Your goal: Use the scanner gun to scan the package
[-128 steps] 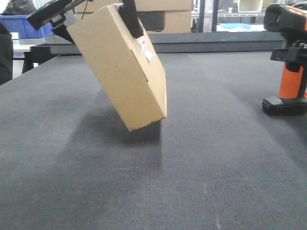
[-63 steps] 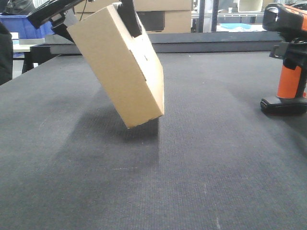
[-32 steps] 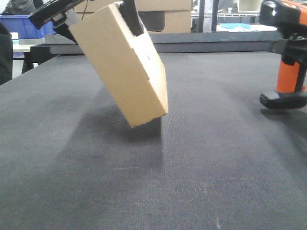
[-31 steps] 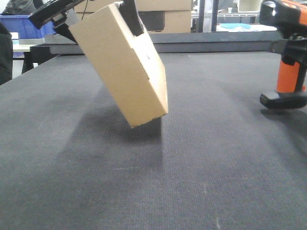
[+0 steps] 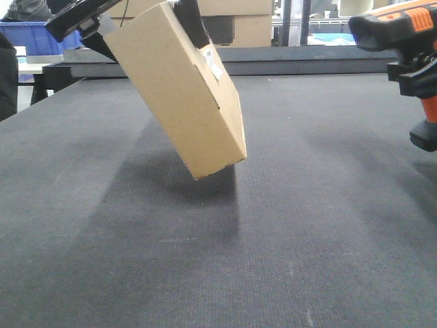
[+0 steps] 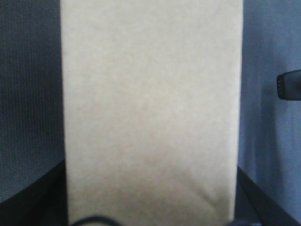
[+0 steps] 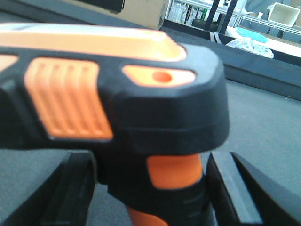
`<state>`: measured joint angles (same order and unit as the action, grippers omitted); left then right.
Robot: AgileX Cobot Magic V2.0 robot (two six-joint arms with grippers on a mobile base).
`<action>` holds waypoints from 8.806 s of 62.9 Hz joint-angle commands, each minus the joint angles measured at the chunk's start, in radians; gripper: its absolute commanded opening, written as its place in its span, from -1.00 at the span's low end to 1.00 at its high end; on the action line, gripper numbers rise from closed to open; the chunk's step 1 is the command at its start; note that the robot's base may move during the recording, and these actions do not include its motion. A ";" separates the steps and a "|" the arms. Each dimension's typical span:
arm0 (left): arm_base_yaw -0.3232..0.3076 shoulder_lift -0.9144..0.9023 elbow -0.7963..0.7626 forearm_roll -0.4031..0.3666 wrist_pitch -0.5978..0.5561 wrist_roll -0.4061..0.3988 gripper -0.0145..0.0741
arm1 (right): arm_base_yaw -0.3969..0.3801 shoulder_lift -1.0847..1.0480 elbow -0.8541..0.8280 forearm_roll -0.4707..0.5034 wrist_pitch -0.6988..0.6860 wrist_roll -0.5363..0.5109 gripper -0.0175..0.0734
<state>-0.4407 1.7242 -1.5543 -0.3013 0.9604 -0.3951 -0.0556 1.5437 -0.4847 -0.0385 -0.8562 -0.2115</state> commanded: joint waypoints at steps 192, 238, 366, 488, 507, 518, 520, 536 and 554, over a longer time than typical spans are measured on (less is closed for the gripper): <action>0.129 -0.106 -0.005 0.458 0.261 0.003 -0.92 | -0.001 -0.194 0.386 -0.088 -0.228 0.448 0.43; 0.268 -0.081 -0.005 0.358 0.232 0.201 -0.92 | -0.001 -0.450 0.388 -0.131 0.088 0.448 0.43; 0.537 -0.639 0.461 0.202 -0.073 0.395 -0.92 | -0.001 -0.552 0.363 -0.131 0.213 0.488 -0.43; 0.553 -1.582 1.163 0.063 -0.608 0.648 -0.92 | 0.001 -1.397 0.364 0.081 0.856 0.341 -0.98; 0.558 -1.584 1.163 0.067 -0.608 0.648 -0.92 | 0.029 -1.544 0.485 0.128 0.881 0.094 -0.98; 0.558 -1.584 1.163 0.067 -0.608 0.648 -0.92 | 0.029 -1.544 0.485 0.128 0.878 0.096 -0.98; 0.558 -1.584 1.163 0.067 -0.608 0.648 -0.92 | 0.029 -1.544 0.485 0.128 0.878 0.096 -0.98; 0.558 -1.584 1.163 0.067 -0.608 0.648 -0.92 | 0.029 -1.544 0.485 0.159 0.876 0.098 -0.98; 0.558 -1.584 1.163 0.067 -0.608 0.648 -0.92 | 0.029 -1.544 0.485 0.159 0.876 0.098 -0.98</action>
<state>0.1198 0.1463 -0.3943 -0.2302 0.3654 0.2515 -0.0288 0.0029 0.0000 0.1177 0.0377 -0.1083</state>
